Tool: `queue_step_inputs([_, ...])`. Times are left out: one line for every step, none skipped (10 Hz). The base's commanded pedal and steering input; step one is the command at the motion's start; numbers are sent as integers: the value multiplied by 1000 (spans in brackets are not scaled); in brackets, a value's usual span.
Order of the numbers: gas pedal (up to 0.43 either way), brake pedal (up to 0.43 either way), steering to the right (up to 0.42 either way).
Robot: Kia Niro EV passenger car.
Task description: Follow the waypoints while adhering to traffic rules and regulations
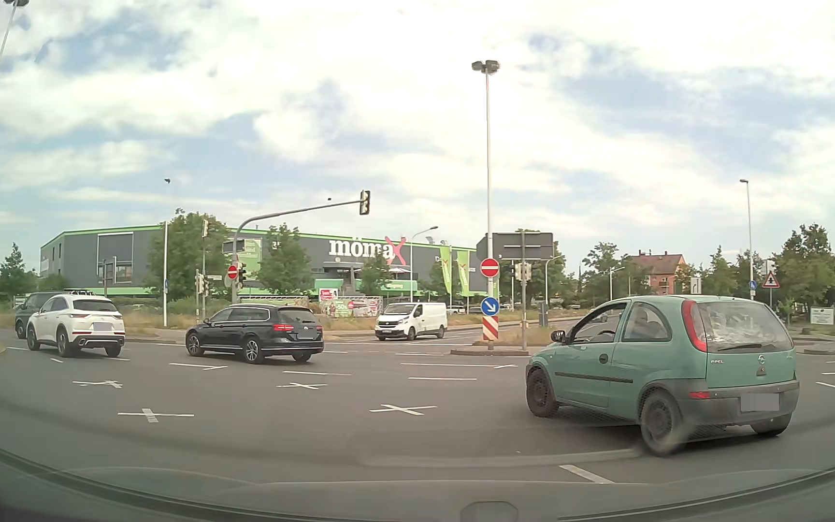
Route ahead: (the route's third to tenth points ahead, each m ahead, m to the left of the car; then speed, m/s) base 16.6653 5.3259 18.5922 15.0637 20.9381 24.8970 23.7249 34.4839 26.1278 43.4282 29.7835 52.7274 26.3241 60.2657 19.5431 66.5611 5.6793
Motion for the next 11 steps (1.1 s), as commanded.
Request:
queue_step_inputs([150, 18, -225])
queue_step_inputs([130, 18, -227])
queue_step_inputs([130, 18, -232])
queue_step_inputs([130, 18, -240])
queue_step_inputs([118, 18, -250])
queue_step_inputs([110, 18, -259])
queue_step_inputs([98, 18, -266])
queue_step_inputs([87, 18, -268])
queue_step_inputs([87, 18, -267])
queue_step_inputs([79, 18, -267])
queue_step_inputs([67, 18, -267])
